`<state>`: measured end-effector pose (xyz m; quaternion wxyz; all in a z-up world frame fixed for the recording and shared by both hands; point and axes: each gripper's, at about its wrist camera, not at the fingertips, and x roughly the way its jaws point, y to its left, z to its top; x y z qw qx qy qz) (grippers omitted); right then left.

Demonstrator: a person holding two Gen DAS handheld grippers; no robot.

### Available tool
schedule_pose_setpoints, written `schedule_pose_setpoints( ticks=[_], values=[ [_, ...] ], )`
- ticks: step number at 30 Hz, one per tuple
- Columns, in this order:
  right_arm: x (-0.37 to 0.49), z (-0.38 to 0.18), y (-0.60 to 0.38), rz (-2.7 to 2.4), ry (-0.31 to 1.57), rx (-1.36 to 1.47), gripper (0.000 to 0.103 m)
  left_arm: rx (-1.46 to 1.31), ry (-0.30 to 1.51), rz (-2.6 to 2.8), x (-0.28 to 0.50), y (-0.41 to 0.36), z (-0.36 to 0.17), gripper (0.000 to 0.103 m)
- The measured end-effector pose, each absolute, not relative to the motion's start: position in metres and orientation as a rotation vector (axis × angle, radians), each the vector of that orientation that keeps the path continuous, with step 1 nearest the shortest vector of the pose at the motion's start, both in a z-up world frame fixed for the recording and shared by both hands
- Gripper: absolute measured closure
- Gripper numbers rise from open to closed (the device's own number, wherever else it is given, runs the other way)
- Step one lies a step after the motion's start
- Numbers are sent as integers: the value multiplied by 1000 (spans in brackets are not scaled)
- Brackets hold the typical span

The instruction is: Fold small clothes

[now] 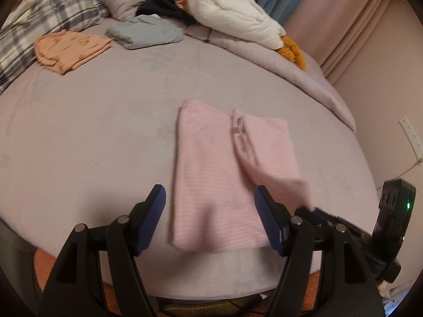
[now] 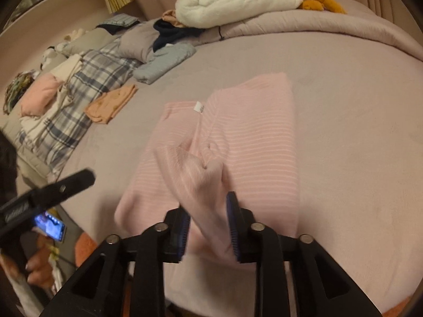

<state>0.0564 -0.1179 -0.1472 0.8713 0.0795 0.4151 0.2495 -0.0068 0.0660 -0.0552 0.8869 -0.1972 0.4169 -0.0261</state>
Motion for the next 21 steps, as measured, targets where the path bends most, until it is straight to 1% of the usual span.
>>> schedule_pose_setpoints(
  ticks=[2,6,8,12,18,19,20,21],
  values=[
    [51,-143,-125,537,858,191,63,-429,861,-93,-1,65,-52,29],
    [41,-140,-139,495,831,197,62,-454,877,-186,19,59,-51,24],
    [40,-143,-148,446,822,213,59,-451,892,-238,31,52,-57,20],
    [48,-161,-169,340,867,257,59,-434,975,-292,62,31,-83,21],
    [55,-169,-174,295,872,303,59,-403,1074,-346,94,-3,-119,23],
    [57,-170,-174,288,874,310,59,-400,1080,-345,96,-6,-122,28],
    [58,-171,-173,281,877,313,59,-397,1080,-340,97,-9,-125,39],
    [60,-172,-172,276,880,314,59,-384,1077,-327,98,-12,-126,45]
  ],
)
